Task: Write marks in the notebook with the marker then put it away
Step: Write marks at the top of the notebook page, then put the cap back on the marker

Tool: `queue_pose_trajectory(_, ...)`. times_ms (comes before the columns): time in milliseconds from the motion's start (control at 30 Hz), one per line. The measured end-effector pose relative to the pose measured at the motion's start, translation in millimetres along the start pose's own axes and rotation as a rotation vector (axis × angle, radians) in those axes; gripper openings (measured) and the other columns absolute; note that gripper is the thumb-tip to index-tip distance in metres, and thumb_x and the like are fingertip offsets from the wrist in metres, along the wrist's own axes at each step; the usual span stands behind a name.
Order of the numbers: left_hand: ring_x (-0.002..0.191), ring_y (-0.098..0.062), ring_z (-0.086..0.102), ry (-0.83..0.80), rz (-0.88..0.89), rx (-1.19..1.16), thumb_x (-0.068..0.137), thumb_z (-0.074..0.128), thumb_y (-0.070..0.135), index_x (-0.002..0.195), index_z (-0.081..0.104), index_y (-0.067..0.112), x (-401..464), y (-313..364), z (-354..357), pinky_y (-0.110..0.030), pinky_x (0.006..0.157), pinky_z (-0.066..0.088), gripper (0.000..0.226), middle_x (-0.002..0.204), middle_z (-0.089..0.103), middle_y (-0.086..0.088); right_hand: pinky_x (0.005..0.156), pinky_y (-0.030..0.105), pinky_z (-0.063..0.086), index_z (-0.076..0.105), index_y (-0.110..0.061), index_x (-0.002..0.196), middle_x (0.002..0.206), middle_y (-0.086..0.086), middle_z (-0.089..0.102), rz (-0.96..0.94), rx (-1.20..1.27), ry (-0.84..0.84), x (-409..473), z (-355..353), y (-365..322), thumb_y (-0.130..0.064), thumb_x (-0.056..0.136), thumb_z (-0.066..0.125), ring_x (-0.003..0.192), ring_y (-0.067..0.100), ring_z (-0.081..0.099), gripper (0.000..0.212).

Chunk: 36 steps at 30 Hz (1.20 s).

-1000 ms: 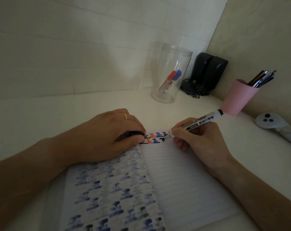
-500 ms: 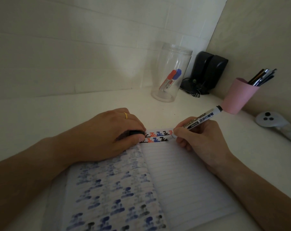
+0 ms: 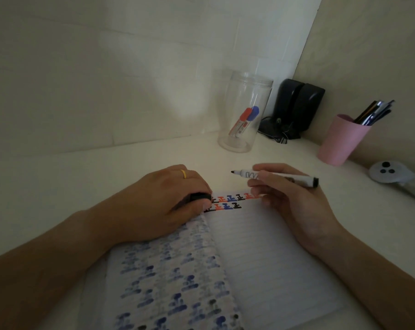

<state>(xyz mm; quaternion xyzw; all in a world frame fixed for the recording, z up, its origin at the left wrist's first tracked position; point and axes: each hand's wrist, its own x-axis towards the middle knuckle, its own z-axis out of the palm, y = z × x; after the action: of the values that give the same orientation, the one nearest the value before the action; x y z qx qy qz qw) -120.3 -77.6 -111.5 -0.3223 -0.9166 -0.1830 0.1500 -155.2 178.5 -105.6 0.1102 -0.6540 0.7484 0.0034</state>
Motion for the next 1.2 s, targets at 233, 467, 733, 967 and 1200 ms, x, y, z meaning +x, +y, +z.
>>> queue_pose_trajectory(233, 0.096, -0.003, 0.057, 0.167, -0.122, -0.085, 0.103, 0.05, 0.027, 0.121, 0.063, 0.028, 0, -3, 2, -0.021, 0.085, 0.049, 0.023, 0.11, 0.051, 0.012, 0.084, 0.037, 0.057, 0.078, -0.006, 0.107, 0.098, 0.024, 0.079, 0.036, 0.045, -0.026, -2, 2, -3, -0.018, 0.079, 0.068, 0.092, 0.033, 0.076, 0.032)
queue_pose_trajectory(467, 0.084, -0.001, 0.067, 0.287, -0.259, -0.099, 0.092, 0.072, 0.019, 0.117, 0.068, 0.026, 1, -4, 1, -0.002, 0.08, 0.043, 0.027, 0.1, 0.07, 0.014, 0.064, 0.027, 0.055, 0.076, -0.006, 0.094, 0.076, 0.014, 0.073, -0.035, 0.048, 0.018, -2, -1, -1, -0.011, 0.077, 0.074, 0.071, 0.022, 0.066, 0.018)
queue_pose_trajectory(733, 0.088, -0.001, 0.071, 0.362, -0.268, -0.145, 0.085, 0.079, 0.016, 0.103, 0.074, 0.023, 1, 4, -3, -0.014, 0.082, 0.054, 0.02, 0.091, 0.076, 0.014, 0.072, 0.026, 0.061, 0.076, 0.0, 0.104, 0.086, 0.022, 0.078, -0.068, 0.085, -0.098, -6, 0, -5, -0.014, 0.08, 0.066, 0.078, 0.025, 0.073, 0.029)
queue_pose_trajectory(967, 0.088, -0.004, 0.071, 0.384, -0.214, -0.129, 0.086, 0.077, 0.015, 0.105, 0.074, 0.02, 1, 9, -6, -0.011, 0.082, 0.052, 0.02, 0.094, 0.076, 0.011, 0.068, 0.025, 0.06, 0.077, 0.0, 0.102, 0.087, 0.023, 0.078, -0.053, 0.055, -0.15, -10, 5, -8, -0.017, 0.077, 0.07, 0.079, 0.025, 0.075, 0.031)
queue_pose_trajectory(1200, 0.084, -0.006, 0.072, 0.421, -0.158, -0.133, 0.086, 0.079, 0.014, 0.107, 0.075, 0.018, -1, 11, -11, -0.011, 0.082, 0.052, 0.021, 0.096, 0.077, 0.009, 0.072, 0.028, 0.061, 0.079, -0.005, 0.1, 0.088, 0.023, 0.078, -0.049, 0.103, -0.185, -12, 6, -13, -0.02, 0.072, 0.073, 0.079, 0.028, 0.074, 0.032)
